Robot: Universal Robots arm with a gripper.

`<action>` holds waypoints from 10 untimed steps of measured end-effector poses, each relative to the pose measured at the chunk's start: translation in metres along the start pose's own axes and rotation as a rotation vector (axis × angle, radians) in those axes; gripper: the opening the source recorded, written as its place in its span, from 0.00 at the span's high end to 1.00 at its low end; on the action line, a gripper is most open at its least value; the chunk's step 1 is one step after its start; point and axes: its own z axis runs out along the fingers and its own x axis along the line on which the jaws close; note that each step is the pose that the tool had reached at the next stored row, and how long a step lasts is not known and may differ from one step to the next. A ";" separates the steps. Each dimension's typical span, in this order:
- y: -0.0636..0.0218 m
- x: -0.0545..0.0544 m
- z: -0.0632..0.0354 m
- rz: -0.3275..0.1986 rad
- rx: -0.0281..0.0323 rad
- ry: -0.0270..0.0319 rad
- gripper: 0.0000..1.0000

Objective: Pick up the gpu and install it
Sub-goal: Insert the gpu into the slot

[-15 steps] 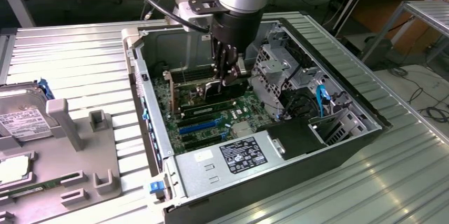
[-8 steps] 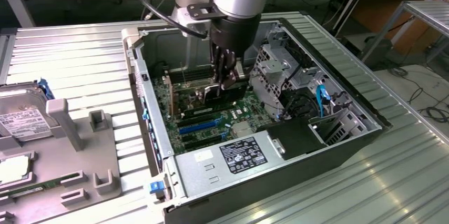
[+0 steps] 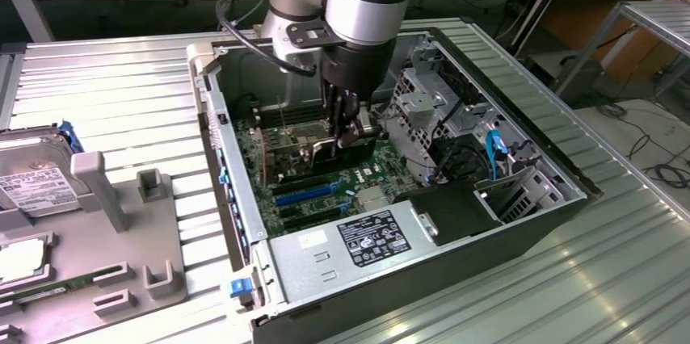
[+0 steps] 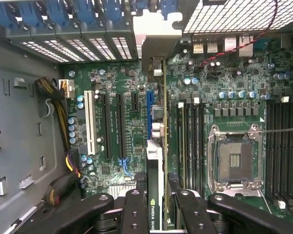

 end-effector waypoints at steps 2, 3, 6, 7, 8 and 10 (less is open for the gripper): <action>0.0000 0.000 0.0001 0.000 -0.0001 0.0003 0.73; 0.0000 0.000 0.0002 0.000 -0.0001 0.0002 0.73; 0.0007 0.000 0.0010 0.000 0.0000 0.0002 0.73; 0.0011 0.000 0.0014 0.000 0.0000 0.0002 0.73; 0.0014 0.000 0.0017 0.000 -0.0001 0.0003 0.73; 0.0019 0.000 0.0022 0.000 -0.0001 0.0003 0.73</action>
